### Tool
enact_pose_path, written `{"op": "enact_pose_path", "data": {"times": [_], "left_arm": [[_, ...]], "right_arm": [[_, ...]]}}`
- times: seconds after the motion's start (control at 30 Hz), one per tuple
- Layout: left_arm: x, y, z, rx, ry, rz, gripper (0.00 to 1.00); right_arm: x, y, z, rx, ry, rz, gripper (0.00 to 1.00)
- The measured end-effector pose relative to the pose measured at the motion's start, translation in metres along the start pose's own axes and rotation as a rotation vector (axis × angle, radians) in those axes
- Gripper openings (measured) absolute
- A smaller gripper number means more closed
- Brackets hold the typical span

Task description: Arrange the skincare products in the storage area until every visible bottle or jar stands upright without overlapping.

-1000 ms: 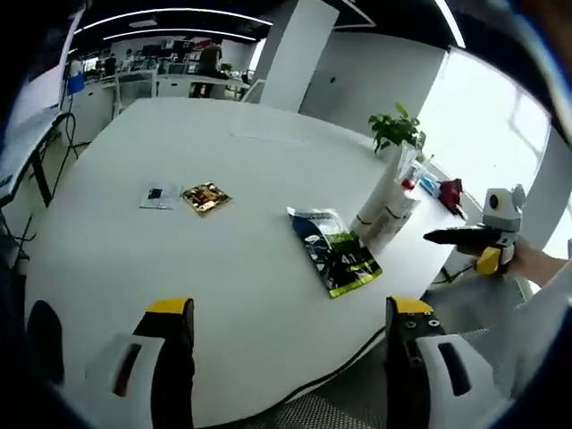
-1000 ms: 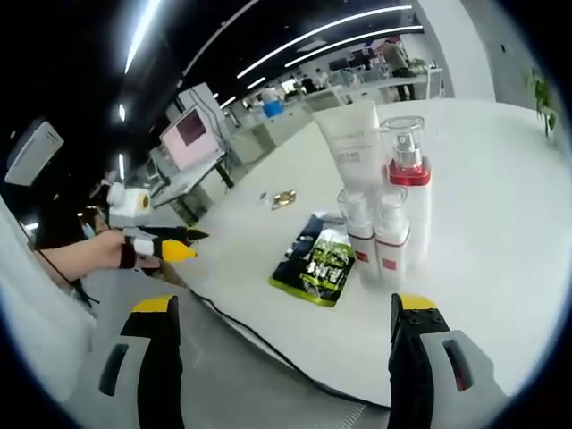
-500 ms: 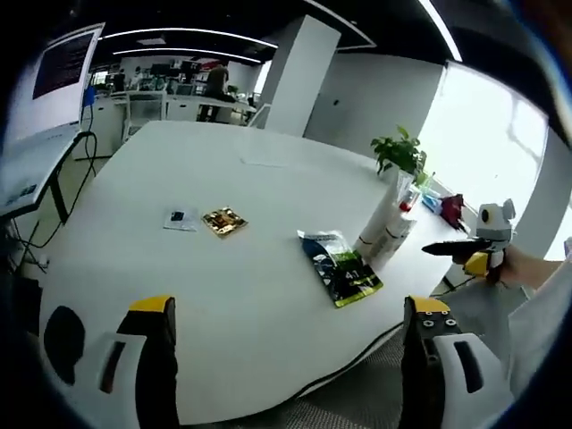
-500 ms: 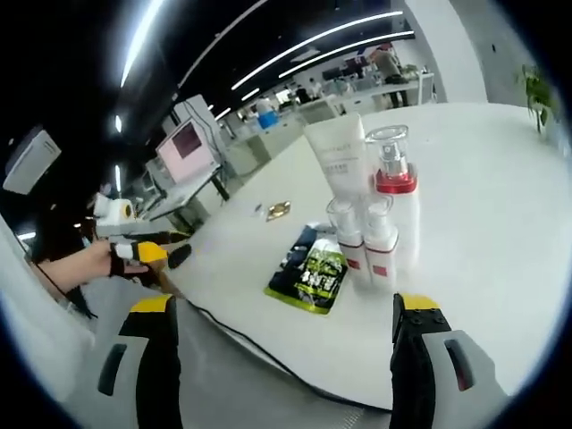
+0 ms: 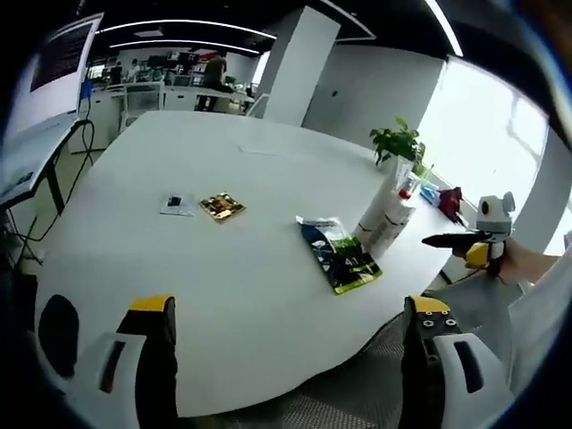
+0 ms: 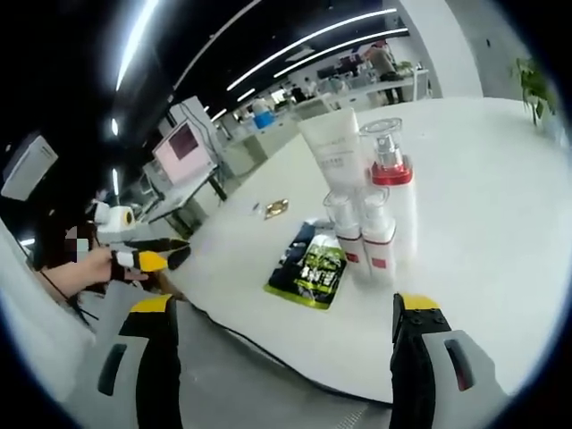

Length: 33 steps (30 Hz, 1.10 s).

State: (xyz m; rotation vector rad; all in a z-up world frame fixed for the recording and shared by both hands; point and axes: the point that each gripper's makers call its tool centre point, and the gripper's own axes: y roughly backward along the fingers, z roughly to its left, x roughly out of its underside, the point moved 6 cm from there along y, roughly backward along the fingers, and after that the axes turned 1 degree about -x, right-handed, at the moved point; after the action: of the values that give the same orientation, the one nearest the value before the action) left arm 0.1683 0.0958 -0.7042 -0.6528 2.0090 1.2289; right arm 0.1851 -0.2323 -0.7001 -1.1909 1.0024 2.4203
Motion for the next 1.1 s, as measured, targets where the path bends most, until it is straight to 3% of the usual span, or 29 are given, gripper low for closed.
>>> {"op": "enact_pose_path", "data": {"times": [0.77, 1.1], "left_arm": [[0.002, -0.007, 0.005, 0.000, -0.002, 0.047, 0.99], [-0.016, -0.026, 0.007, 0.009, -0.032, 0.067, 0.99]], "right_arm": [[0.001, -0.003, 0.002, -0.012, 0.003, 0.026, 0.99], [0.001, -0.003, -0.001, -0.022, -0.022, 0.026, 0.99]]}}
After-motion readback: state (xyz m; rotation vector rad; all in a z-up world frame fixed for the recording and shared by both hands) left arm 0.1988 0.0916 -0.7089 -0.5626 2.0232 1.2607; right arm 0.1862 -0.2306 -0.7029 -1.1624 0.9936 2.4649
